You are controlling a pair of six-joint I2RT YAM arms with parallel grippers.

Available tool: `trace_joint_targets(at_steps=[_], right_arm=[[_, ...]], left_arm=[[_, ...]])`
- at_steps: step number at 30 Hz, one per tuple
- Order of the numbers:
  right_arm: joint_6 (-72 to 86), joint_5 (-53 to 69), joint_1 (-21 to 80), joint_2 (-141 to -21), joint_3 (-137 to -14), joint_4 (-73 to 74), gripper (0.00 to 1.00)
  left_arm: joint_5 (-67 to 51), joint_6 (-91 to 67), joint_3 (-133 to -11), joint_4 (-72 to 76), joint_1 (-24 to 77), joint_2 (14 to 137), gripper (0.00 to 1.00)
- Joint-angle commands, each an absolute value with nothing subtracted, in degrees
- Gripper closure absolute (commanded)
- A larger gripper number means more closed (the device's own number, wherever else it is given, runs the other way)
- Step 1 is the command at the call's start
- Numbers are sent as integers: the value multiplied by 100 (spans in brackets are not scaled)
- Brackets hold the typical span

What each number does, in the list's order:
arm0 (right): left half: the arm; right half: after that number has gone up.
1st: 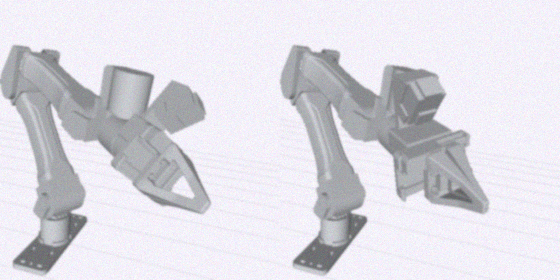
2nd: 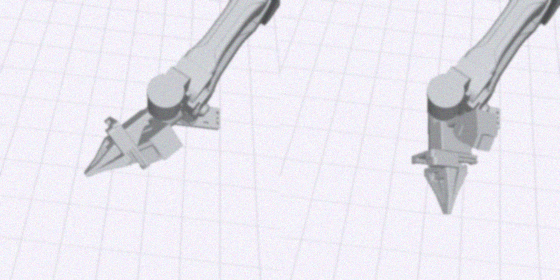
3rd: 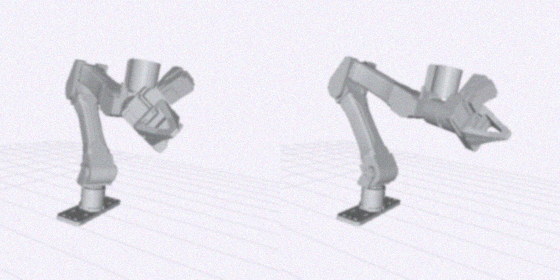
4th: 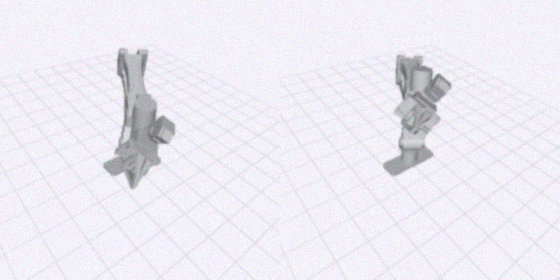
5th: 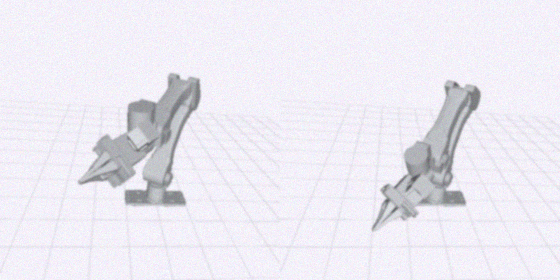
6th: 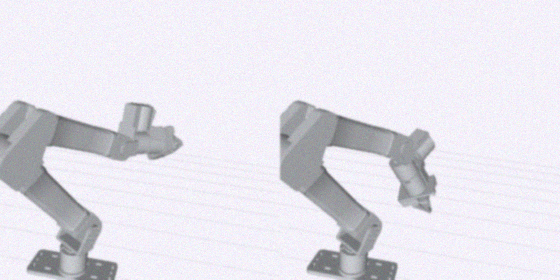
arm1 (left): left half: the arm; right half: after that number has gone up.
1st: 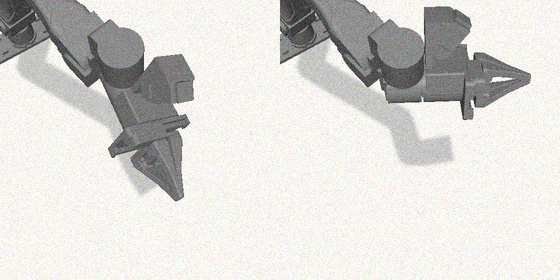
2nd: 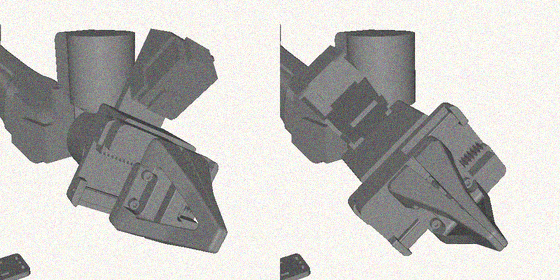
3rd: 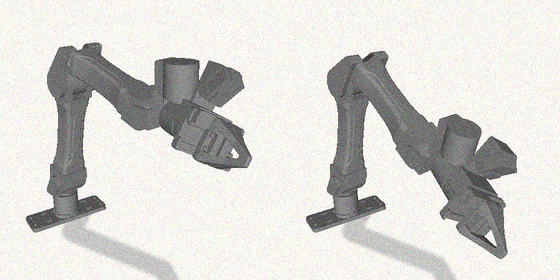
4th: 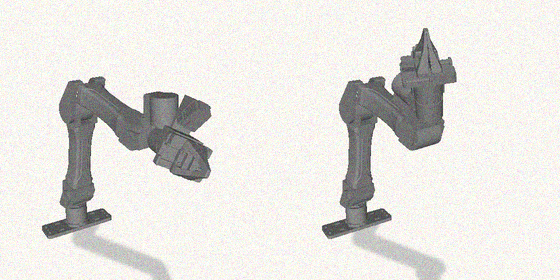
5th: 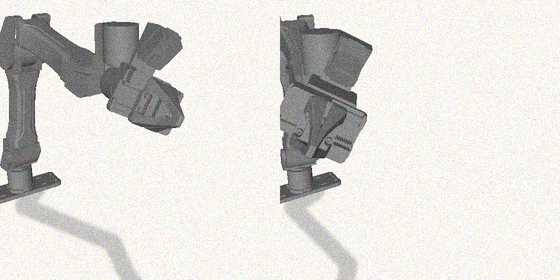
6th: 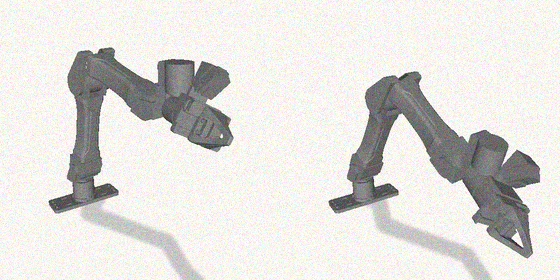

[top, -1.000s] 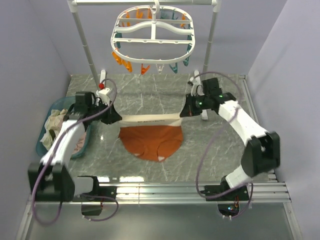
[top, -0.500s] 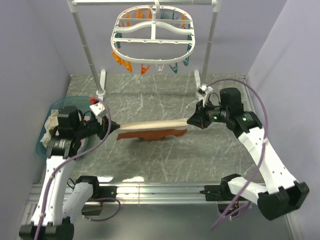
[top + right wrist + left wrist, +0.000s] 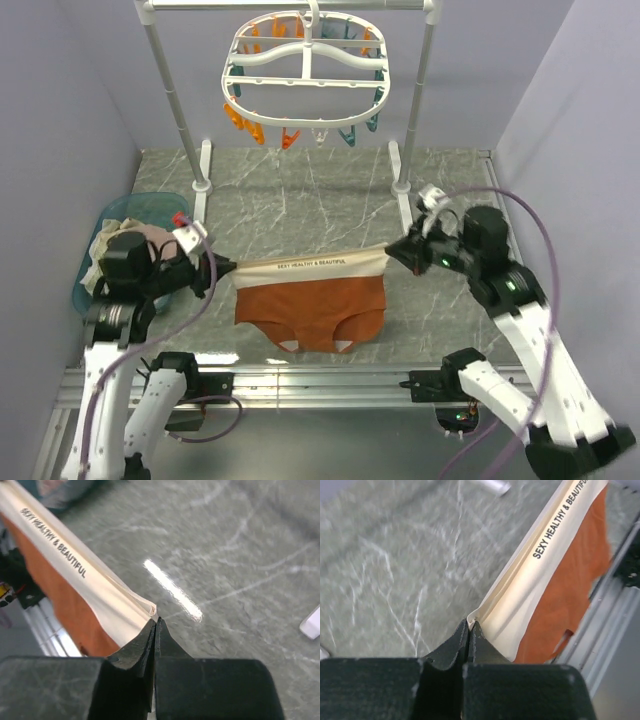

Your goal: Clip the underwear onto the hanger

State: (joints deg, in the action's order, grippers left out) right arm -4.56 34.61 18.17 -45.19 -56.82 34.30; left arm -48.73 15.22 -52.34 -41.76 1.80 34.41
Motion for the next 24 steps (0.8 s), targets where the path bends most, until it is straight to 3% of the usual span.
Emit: trace_joint_targets(at_steps=[1,12,17,22,24], right_arm=[[-360,2611,1802,-5763,-5397,2673,100],[263,1908,1784,-9833,-6836,1758,100],[439,1749,1767,-10958,-7611,1802,100],[720,1609,1740,-11338,-8006,1732,100],[782,1565,1740,-11443,-8147,1897,92]], left_arm=[[-3957,1328,-4887,-3387,176,4444,100],[-3129,431,-5861,-1732,229,9390,91],[-3076,193,-6600,-1591,237,10361,85],[-3068,176,-6820,-1441,237,10766,77],[-3076,202,-6864,-1476,237,10863,73]])
